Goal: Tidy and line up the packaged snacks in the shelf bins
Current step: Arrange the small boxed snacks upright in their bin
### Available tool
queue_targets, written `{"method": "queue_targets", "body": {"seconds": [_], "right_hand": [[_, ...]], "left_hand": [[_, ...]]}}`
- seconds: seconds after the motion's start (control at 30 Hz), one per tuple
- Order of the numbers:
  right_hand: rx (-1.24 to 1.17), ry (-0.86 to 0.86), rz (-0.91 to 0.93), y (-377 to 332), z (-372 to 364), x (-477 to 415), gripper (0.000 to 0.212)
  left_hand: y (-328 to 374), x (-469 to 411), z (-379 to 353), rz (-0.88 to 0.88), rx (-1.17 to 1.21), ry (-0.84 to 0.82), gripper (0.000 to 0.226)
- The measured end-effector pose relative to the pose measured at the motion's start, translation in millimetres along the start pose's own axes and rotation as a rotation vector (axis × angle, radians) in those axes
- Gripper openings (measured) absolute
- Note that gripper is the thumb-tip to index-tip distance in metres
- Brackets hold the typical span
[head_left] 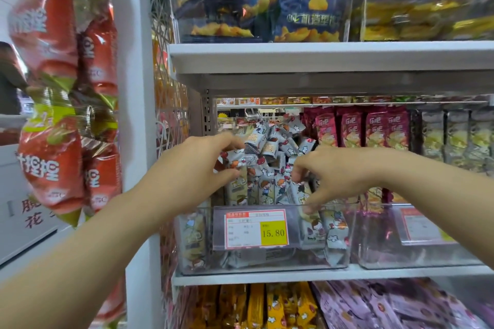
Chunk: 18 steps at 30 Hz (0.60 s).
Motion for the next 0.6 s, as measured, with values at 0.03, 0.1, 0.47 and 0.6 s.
{"method": "queue_targets", "body": {"seconds": [0.03, 0.1, 0.47, 0.6], "right_hand": [[-0.040, 0.010, 0.004, 1, 0, 0, 0.051], [-0.081, 0.040, 0.012, 1, 1, -2, 0.049], [-0.288, 0.242, 0.133, -6, 19, 15, 0.045], [-0.484, 0.477, 0.175, -15, 35, 20, 0.039]], "left_hand": [[-3, 0, -1, 0.013, -0.068, -0.032, 0.039], [-7, 0, -3, 0.039, -0.196, -0.114, 0.039], [-7, -5, -18, -0.063, -0.511, -0.291, 0.032], [-10, -5, -11, 0.005, -0.297, -0.251, 0.038]]}}
Point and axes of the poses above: each hand's wrist, its own x-axis away from the middle knuckle, its own z-axis out of the back of the hand, y = z × x, the point moved 4 cm from there along -x, towards the middle knuckle, and after that the axes turned 2 degrees about -z, right-handed, at the moved point
